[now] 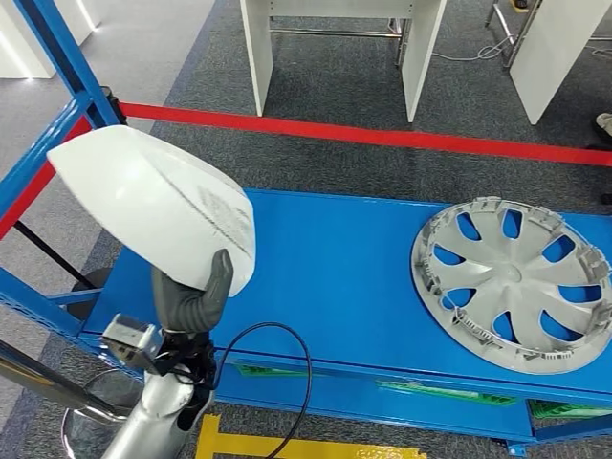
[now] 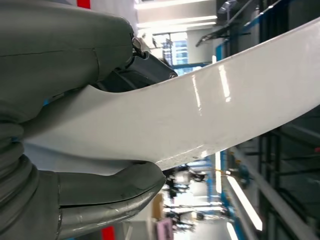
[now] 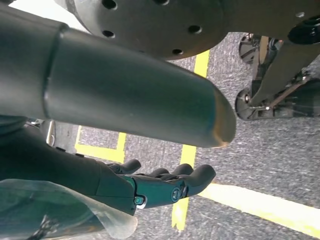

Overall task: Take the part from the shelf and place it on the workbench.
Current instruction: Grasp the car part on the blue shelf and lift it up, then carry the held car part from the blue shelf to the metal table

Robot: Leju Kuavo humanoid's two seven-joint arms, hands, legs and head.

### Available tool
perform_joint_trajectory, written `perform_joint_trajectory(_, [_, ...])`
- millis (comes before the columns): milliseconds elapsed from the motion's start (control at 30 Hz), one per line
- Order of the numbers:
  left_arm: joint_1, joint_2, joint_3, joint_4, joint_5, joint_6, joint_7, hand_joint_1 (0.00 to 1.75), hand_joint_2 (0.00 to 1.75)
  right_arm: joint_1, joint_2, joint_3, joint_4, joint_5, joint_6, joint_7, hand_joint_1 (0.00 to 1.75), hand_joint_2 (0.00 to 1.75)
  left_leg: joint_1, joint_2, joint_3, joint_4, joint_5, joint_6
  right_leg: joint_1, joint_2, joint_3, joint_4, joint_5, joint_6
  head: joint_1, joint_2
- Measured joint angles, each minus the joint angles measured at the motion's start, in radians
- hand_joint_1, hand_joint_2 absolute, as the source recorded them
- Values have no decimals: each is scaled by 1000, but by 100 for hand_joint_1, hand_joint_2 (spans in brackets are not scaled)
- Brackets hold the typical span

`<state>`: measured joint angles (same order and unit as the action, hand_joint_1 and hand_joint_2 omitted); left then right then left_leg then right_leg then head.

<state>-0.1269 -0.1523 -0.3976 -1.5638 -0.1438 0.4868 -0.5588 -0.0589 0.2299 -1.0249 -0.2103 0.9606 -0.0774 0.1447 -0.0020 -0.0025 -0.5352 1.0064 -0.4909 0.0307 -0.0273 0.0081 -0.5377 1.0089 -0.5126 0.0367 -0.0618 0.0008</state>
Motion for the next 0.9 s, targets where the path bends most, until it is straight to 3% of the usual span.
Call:
perform_joint_trajectory(67, [24,13,-4,-52,12,-12,-5,175,175,2,2,0,0,0,-4,-1,0,0,6,4,13,-30,15,11,1,-3,-24,44,-32,3,4,0])
perform_joint_trajectory(167, [52,27,-9,-94,19,-18,-6,175,175,5,3,0,0,0,-5,-1,0,0,8,7,15,-36,20,14,-1,-4,-117,225,-108,9,6,0])
perform_joint_trajectory(200, [61,31,-10,-102,23,-25,-7,175,175,7,3,0,0,1,-6,0,0,0,9,8,15,-34,20,13,-3,-5,-136,258,-107,13,6,0])
perform_joint_trajectory(233, [70,34,-11,-111,29,-36,-10,175,175,8,3,0,0,4,-7,3,0,0,12,8,14,-29,19,10,-5,-6,-137,252,-87,17,6,0])
perform_joint_trajectory(267, [79,37,-11,-123,33,-49,-15,175,175,9,3,0,0,8,-10,7,0,0,15,8,14,-23,15,4,-8,-7,-118,208,-50,22,6,0])
perform_joint_trajectory(333, [106,43,-11,-154,28,-74,-28,175,175,11,5,1,0,26,-13,22,0,0,21,8,8,-3,1,-13,-11,-11,-57,89,6,33,9,0])
perform_joint_trajectory(367, [121,46,-11,-173,17,-84,-34,175,175,13,7,2,1,38,-13,29,0,0,21,8,4,8,-5,-21,-12,-10,-38,53,16,32,12,0])
perform_joint_trajectory(500, [180,60,-14,-239,-38,-111,-44,175,175,25,9,20,0,86,-13,30,0,0,19,7,-12,35,-15,-38,-10,-4,-42,49,8,0,9,0])
perform_joint_trajectory(533, [193,63,-14,-250,-45,-112,-45,175,175,28,8,25,-1,94,-16,20,0,0,20,6,-19,49,-32,-41,-10,-4,-47,50,11,-7,9,0])
perform_joint_trajectory(567, [204,67,-15,-259,-50,-111,-47,175,175,29,8,29,-3,100,-23,5,0,0,21,6,-31,80,-61,-44,-9,-5,-53,50,16,-14,7,0])
perform_joint_trajectory(633, [224,75,-20,-273,-53,-104,-53,175,175,30,6,38,-6,111,-51,-32,0,0,22,6,-70,194,-141,-47,-4,-6,-68,50,25,-28,4,0])
perform_joint_trajectory(700, [244,84,-23,-281,-50,-94,-60,175,175,30,2,46,-10,123,-87,-66,0,0,20,6,-97,294,-188,-42,4,-8,-83,50,36,-36,3,0])
perform_joint_trajectory(733, [254,88,-24,-284,-48,-88,-61,175,175,30,-1,50,-11,132,-105,-82,0,0,18,6,-89,300,-184,-35,9,-8,-91,50,42,-38,3,0])
perform_joint_trajectory(767, [262,92,-25,-288,-46,-82,-62,175,175,30,-4,55,-13,140,-120,-95,0,0,14,6,-64,268,-162,-26,14,-8,-98,50,49,-40,3,0])
perform_joint_trajectory(833, [270,97,-27,-296,-41,-70,-69,175,175,29,-8,67,-15,157,-134,-117,0,0,2,6,20,132,-112,4,22,-7,-110,49,64,-40,4,0])
perform_joint_trajectory(900, [267,100,-32,-300,-33,-60,-80,175,175,24,-14,80,-16,169,-129,-133,0,0,-11,8,77,30,-88,21,22,-9,-115,45,80,-32,5,0])
